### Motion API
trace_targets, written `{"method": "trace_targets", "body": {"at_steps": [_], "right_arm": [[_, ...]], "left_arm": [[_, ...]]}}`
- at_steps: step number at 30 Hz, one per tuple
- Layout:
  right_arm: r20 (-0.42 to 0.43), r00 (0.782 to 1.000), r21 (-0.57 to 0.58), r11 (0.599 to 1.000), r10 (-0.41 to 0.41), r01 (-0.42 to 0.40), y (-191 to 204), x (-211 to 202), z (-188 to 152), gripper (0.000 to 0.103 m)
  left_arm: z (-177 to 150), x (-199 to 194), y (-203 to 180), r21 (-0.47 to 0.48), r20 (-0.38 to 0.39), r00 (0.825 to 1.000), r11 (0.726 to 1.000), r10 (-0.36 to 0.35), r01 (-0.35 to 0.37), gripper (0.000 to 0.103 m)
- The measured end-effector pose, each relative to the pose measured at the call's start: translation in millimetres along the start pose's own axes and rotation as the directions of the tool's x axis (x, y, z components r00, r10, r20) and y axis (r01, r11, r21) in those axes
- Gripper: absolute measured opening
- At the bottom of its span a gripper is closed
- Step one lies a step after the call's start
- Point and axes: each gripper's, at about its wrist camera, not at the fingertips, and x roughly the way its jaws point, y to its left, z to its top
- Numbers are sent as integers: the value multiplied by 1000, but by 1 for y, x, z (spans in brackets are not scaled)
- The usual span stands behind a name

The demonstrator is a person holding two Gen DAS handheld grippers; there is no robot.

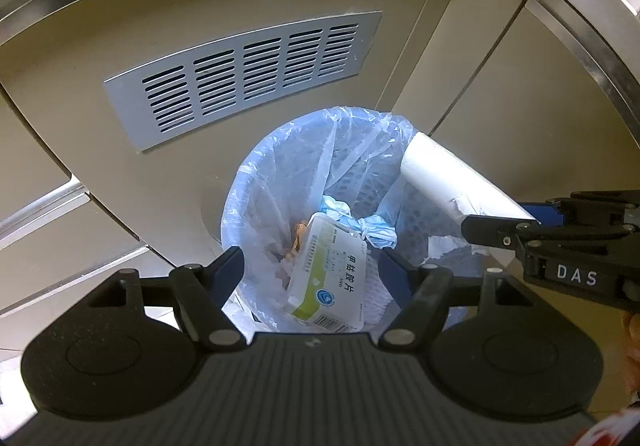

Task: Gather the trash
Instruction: 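Open the left tool to drop the medicine box while the right tool drops the tube, then raise the left tool to the crumpled white tissue while the right tool reaches the toothbrush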

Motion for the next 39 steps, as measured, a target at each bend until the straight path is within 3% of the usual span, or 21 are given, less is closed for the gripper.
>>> {"method": "trace_targets", "body": {"at_steps": [9,11,12,13,21,27,34,39], "right_arm": [[32,999,52,998,34,-36,-3,2,0,32],[41,998,61,996,56,-58,-5,5,-1,41],[41,998,60,997,54,-56,-4,5,-1,56],[43,998,62,996,56,-58,-5,5,-1,58],[-10,1000,57,998,20,-20,-4,-4,-5,58],[11,1000,57,998,10,-11,7,-26,3,58],[104,994,49,999,-16,11,22,-76,23,58],[205,978,72,997,-39,25,24,-120,40,58]], "left_arm": [[1,-2,-1,-7,3,1000,1000,0,0,71],[0,-2,-1,-9,4,1000,1000,1,-1,71],[0,-2,-1,-10,4,1000,1000,2,-2,71],[0,-3,-1,-11,4,1000,1000,3,-3,71],[-1,-15,3,-38,23,1000,999,-12,13,71],[8,-42,1,-33,61,997,999,-36,38,71],[29,-90,-8,-11,143,987,997,-75,77,71],[51,-127,-17,29,225,968,994,-110,106,71]]}}
